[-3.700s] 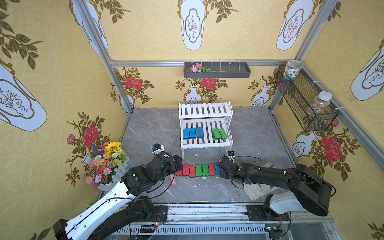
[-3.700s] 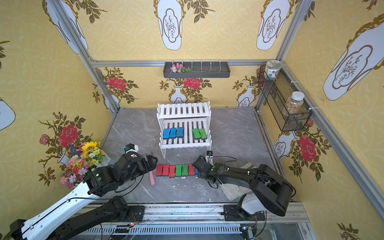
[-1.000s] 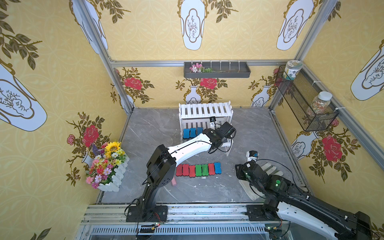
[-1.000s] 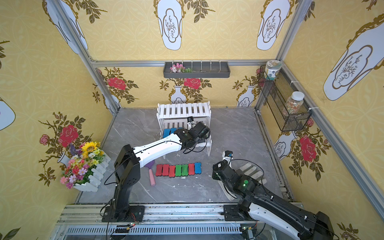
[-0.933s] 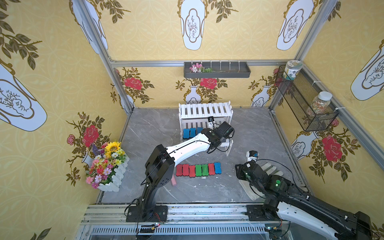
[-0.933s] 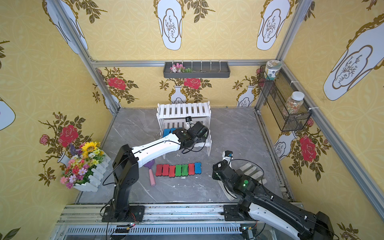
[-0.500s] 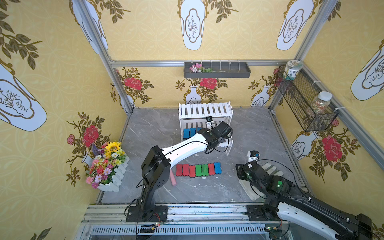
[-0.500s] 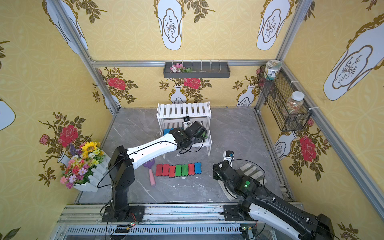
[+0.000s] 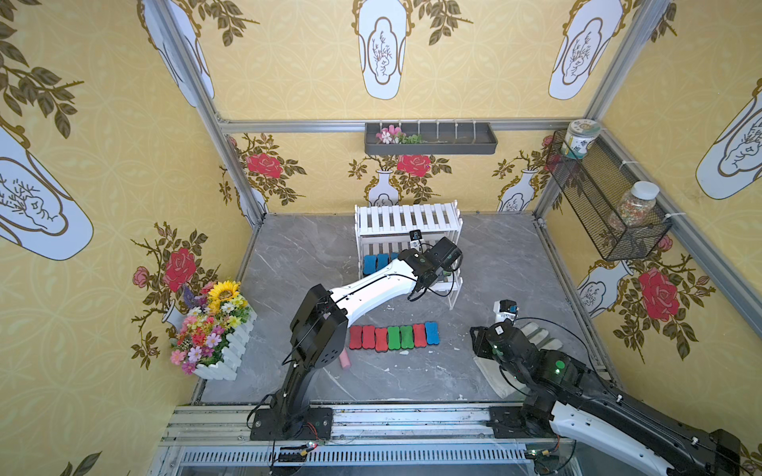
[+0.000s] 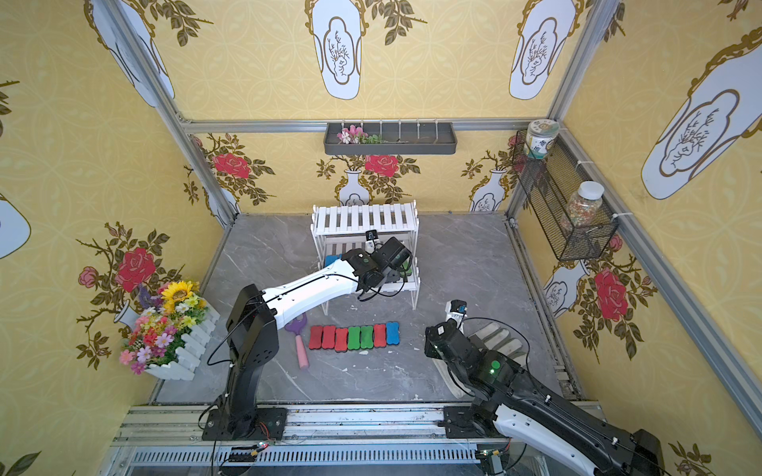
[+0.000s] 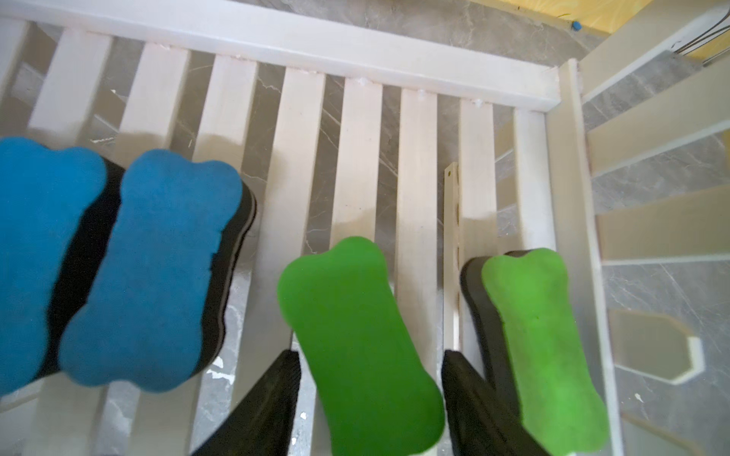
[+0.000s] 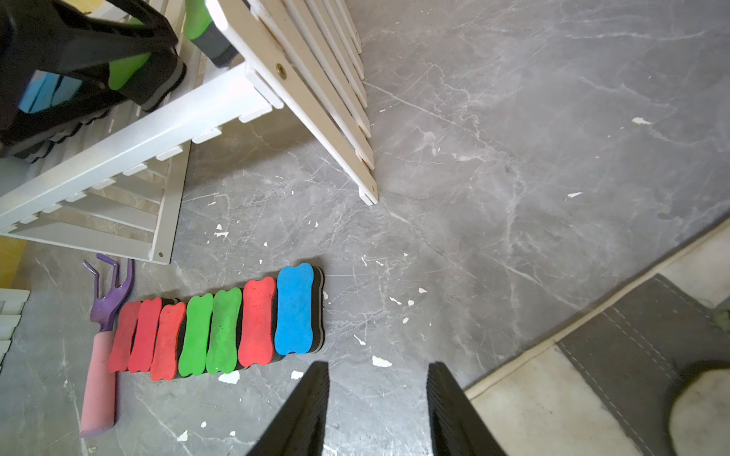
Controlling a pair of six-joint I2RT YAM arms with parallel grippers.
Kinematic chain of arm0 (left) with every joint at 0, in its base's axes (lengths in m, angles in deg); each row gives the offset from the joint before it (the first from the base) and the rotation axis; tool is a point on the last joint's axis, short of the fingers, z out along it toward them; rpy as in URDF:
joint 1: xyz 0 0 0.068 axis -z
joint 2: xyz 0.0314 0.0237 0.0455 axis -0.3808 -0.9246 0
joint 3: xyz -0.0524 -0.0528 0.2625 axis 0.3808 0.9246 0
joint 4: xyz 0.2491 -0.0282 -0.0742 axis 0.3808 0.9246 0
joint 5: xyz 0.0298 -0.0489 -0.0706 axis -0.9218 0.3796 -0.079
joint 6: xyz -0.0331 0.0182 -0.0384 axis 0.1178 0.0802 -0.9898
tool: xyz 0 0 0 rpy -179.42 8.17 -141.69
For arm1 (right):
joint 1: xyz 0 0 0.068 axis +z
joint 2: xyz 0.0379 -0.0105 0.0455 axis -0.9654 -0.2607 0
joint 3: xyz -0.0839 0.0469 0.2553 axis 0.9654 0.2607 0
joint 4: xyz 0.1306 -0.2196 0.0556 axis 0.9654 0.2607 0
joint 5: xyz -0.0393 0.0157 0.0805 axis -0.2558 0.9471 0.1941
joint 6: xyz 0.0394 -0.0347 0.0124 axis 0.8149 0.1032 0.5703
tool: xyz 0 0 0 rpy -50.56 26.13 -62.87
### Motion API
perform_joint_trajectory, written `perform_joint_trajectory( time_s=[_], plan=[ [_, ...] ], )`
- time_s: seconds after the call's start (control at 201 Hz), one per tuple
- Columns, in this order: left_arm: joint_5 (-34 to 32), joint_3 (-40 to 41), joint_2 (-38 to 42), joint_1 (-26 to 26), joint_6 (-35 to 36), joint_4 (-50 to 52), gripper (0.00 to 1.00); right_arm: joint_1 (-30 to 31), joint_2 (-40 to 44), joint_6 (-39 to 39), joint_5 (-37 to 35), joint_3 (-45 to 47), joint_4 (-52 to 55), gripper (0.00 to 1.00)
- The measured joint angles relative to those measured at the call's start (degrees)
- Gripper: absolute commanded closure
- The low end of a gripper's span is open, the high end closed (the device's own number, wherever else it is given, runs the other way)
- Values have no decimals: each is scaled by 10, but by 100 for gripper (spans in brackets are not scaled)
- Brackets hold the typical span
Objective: Remove the whiteboard erasers from the shelf
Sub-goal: Pick up the whiteboard eraser from the shelf, then place the whiteboard eraser at the center of the board.
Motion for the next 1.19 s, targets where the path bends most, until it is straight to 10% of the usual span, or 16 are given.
perform_joint_trajectory(
  time_s=[0.692, 1.194],
  plan=[
    [-21, 17, 80, 60, -5, 24, 59, 0, 30, 8, -13, -6, 25, 54],
    [-23, 267, 201, 225, -139, 54, 60, 0, 50, 28, -43, -36, 78, 54]
  ],
)
